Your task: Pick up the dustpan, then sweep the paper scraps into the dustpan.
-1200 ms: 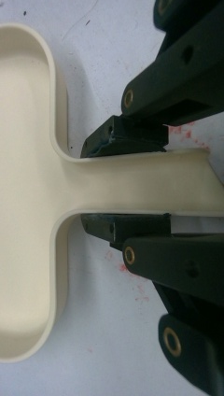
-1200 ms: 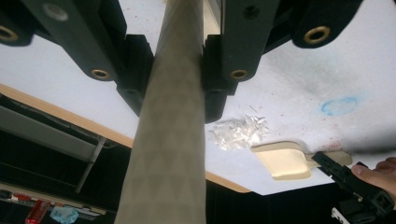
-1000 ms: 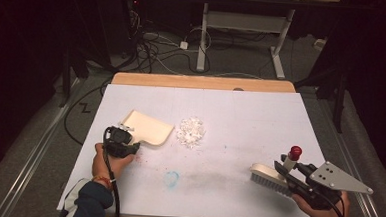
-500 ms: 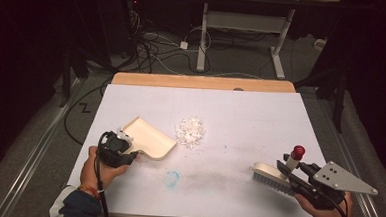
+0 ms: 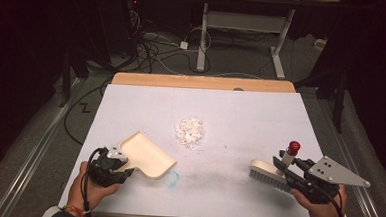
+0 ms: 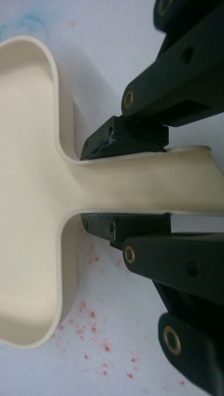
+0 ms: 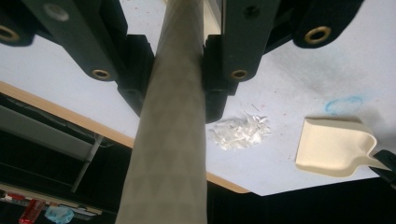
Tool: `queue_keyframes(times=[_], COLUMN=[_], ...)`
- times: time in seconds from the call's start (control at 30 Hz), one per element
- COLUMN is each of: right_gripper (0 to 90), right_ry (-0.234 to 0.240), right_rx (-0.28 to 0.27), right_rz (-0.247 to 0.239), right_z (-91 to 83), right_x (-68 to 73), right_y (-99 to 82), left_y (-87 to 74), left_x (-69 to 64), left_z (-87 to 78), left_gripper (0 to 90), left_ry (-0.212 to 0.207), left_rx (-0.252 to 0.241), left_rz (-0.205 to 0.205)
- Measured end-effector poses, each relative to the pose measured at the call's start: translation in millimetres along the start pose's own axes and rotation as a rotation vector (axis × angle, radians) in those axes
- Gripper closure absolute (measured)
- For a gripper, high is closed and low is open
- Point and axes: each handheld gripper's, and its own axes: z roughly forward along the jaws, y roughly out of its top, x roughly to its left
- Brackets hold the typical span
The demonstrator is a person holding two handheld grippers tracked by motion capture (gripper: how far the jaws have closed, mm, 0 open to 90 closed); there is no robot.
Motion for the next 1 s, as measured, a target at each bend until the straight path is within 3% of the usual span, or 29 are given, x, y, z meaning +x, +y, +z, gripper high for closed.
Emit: queue_keyframes(times=[0.23,0.37,0.5,0.7,0.9,0.93,0.97,1.0], right_gripper=[70.2,70.2,70.2,70.2,70.2,70.2,70.2,70.2], right_ry=[0.011,0.039,0.033,0.031,-0.009,-0.009,-0.004,-0.008], right_rx=[-0.005,-0.045,-0.052,-0.094,-0.122,-0.122,-0.115,-0.114], right_rz=[0.000,0.021,0.012,0.008,-0.005,-0.005,0.013,0.018], right_z=[11.1,21.3,37.4,66.3,106.8,106.8,126.9,133.8], right_x=[-0.7,-6.8,-8.9,-14.6,-24.3,-24.3,-30.1,-31.8], right_y=[3.3,8.1,15.0,35.2,63.8,63.8,72.5,74.8], left_y=[-1.8,-1.5,-2.2,-0.5,2.3,2.3,2.7,2.7], left_x=[-2.7,-4.6,-5.7,-4.8,-5.5,-5.5,-5.5,-5.4], left_z=[1.8,2.5,2.9,4.5,7.4,7.4,8.5,10.9], left_gripper=[63.7,63.7,63.7,63.7,63.7,63.7,63.7,63.7], left_ry=[-0.029,-0.032,-0.026,-0.040,-0.038,-0.038,-0.041,-0.043], left_rx=[-0.004,-0.001,0.001,-0.001,0.000,0.000,-0.002,0.006], left_rz=[0.004,0.010,0.015,0.009,0.000,0.000,-0.006,-0.010])
